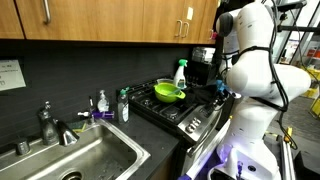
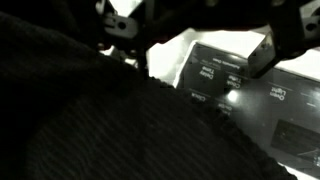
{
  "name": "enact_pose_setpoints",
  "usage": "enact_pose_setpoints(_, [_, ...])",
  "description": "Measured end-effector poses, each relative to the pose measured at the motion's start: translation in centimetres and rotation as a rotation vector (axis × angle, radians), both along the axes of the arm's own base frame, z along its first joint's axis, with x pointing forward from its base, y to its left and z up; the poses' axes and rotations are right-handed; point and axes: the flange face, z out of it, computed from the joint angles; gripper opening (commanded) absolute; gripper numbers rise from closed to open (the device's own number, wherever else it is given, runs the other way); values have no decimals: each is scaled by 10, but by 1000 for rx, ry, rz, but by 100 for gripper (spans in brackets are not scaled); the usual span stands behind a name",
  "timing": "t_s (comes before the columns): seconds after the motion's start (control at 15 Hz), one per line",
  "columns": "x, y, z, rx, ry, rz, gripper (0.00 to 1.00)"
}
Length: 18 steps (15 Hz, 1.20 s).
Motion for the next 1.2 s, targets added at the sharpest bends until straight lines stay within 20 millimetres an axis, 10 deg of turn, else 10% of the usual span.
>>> enact_pose_setpoints(1.2, [-36,-23,6,49,-56,-175,100])
